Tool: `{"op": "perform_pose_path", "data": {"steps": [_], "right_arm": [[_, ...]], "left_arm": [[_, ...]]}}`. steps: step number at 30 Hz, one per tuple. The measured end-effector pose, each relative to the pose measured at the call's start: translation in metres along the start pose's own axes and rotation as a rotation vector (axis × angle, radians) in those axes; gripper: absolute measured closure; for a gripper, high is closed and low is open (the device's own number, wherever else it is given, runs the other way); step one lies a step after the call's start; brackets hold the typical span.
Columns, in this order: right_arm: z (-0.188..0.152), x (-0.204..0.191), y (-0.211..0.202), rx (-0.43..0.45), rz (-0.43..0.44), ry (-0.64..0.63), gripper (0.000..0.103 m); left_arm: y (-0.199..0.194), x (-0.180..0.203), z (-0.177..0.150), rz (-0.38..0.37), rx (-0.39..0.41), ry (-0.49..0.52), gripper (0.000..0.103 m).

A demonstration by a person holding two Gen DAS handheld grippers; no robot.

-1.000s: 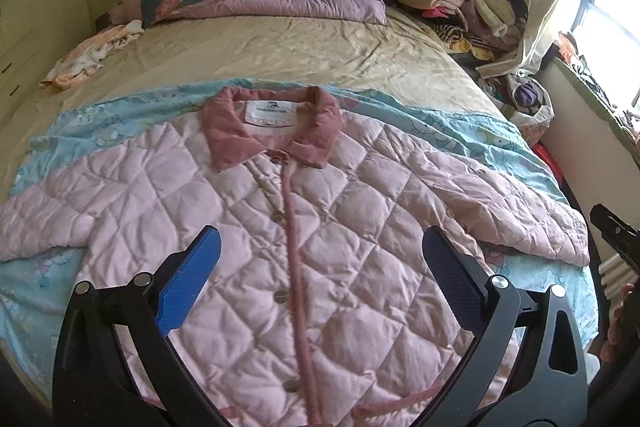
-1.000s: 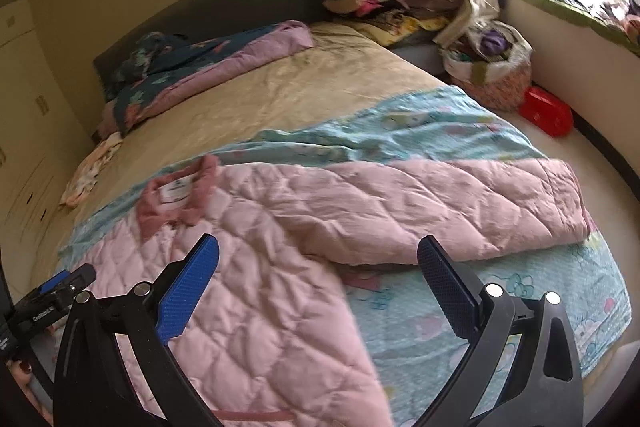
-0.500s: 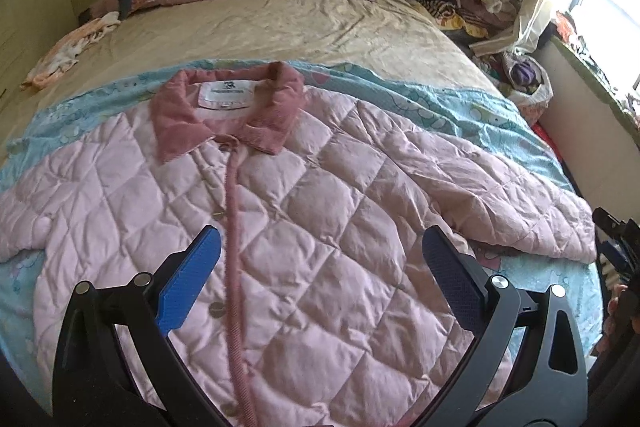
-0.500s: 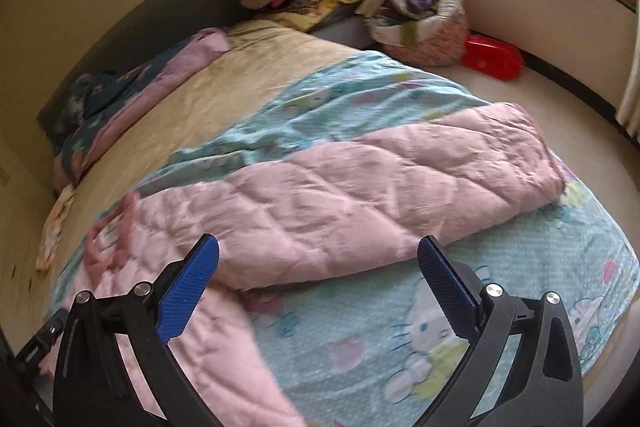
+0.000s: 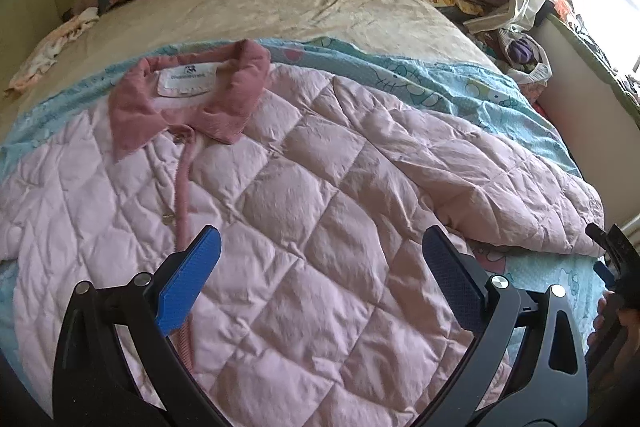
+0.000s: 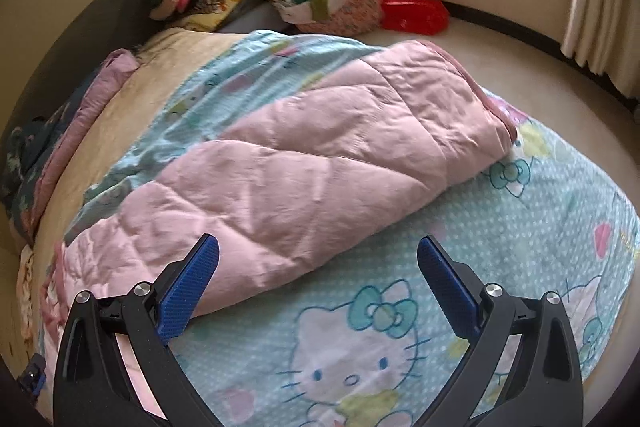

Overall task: Fold large clothes
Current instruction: 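Reach the right tool to the jacket sleeve cuff and grasp it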

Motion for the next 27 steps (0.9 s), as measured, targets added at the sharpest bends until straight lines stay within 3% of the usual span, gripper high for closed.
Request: {"op": "perform_pose_path", "data": {"steps": [9, 18, 20, 22, 27], "right_arm": [[0.004, 0.022, 0.037, -0.085, 0.057, 0.168, 0.004], [0.036, 0.037, 0.063, -0.046, 0.094, 0.3, 0.004], [0.044, 0.042, 0.063, 0.008, 0.109, 0.321, 0.012], [0.049, 0.05, 0.059, 0.054, 0.092, 0.328, 0.047], [0.062, 0.046, 0.025, 0.17, 0.168, 0.303, 0.073]], "left_arm": [[0.024, -0.021, 0.001, 0.013, -0.022, -0.043, 0.008], [0.036, -0.06, 0.009, 0.046, -0.033, -0.06, 0.008], [0.035, -0.069, 0.012, 0.055, -0.029, -0.067, 0.008], [0.032, -0.08, 0.014, 0.079, -0.021, -0.067, 0.008], [0.017, -0.092, 0.02, 0.091, 0.003, -0.073, 0.008]]}}
Point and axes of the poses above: each gripper's, at about its wrist camera, not at the fingertips, and y roughly the way its jaws point, x to its right, z to its top, the point moved 10 cm from there along y, roughly the way its jaws point, and after that the axes turned 9 degrees about -z, right-handed, at the moved point
